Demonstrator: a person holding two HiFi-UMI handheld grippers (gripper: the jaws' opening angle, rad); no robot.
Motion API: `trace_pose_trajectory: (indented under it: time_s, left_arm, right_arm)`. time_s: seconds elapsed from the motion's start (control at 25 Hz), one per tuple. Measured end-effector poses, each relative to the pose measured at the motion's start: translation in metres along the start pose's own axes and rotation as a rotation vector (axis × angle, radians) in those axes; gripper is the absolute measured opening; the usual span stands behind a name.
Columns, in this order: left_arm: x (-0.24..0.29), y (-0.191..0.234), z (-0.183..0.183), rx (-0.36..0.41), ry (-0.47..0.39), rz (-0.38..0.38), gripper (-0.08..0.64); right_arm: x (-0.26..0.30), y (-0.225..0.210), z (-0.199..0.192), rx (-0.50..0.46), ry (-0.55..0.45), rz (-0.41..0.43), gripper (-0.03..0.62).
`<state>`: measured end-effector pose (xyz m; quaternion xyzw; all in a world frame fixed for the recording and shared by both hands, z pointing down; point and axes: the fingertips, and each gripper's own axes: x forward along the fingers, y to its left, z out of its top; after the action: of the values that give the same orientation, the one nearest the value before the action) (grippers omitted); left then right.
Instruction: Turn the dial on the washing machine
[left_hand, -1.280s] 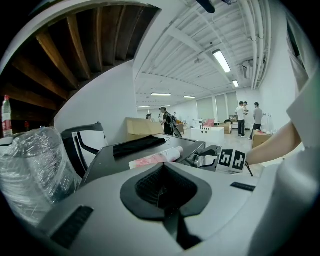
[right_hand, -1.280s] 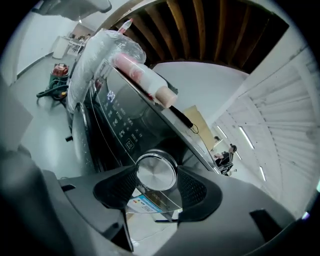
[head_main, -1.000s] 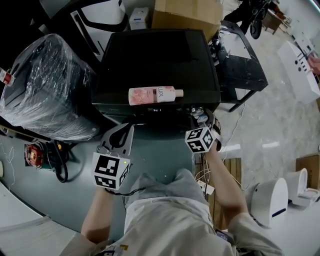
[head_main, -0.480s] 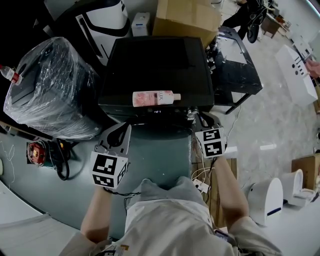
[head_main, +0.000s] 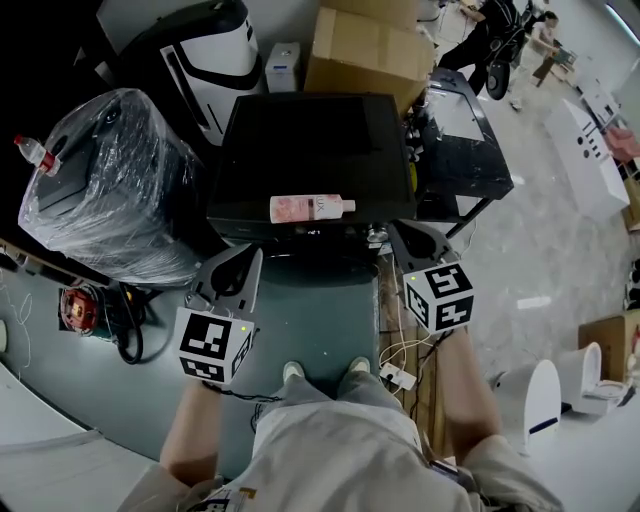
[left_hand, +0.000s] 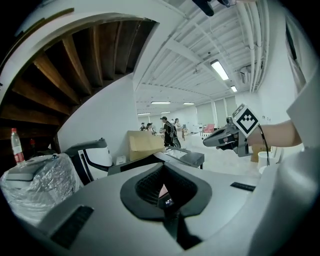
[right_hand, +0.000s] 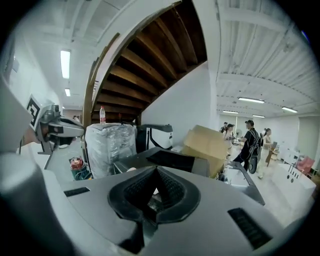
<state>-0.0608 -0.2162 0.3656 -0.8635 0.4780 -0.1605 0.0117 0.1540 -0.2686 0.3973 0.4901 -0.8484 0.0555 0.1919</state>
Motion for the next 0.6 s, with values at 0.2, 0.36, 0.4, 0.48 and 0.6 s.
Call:
trace_pose_trajectory:
  time_s: [0.2,0.36,0.4,0.48,0.6]
  left_arm:
    - [-0.017,-0.004,0.04,0.05,-0.056,-0.012,0.018]
    - [-0.031,-0.007,0.072,0.081,-0.116,-0.002,0.018]
    - [-0.035,-0.009,0.079,0.092,-0.129,0.0,0.018]
    - [-0.043,-0.011,0.091,0.123,-0.152,0.005,0.018]
    - [-0.055,-0.014,0.108,0.177,-0.188,0.018,0.018]
  right_arm:
    - [-0.039,0.013,0.052,-0.044,-0.11,-0.007,0.028]
    - [-0.077,0.021,0.089,-0.048,-0.219,-0.022,0.028]
    - [-0.088,0.023,0.098,-0.042,-0.251,-0.026,0.028]
    - [-0.11,0.029,0.116,-0.023,-0.312,-0.018,0.028]
    - [-0.138,0.036,0.134,-0.012,-0.367,-0.017,0.028]
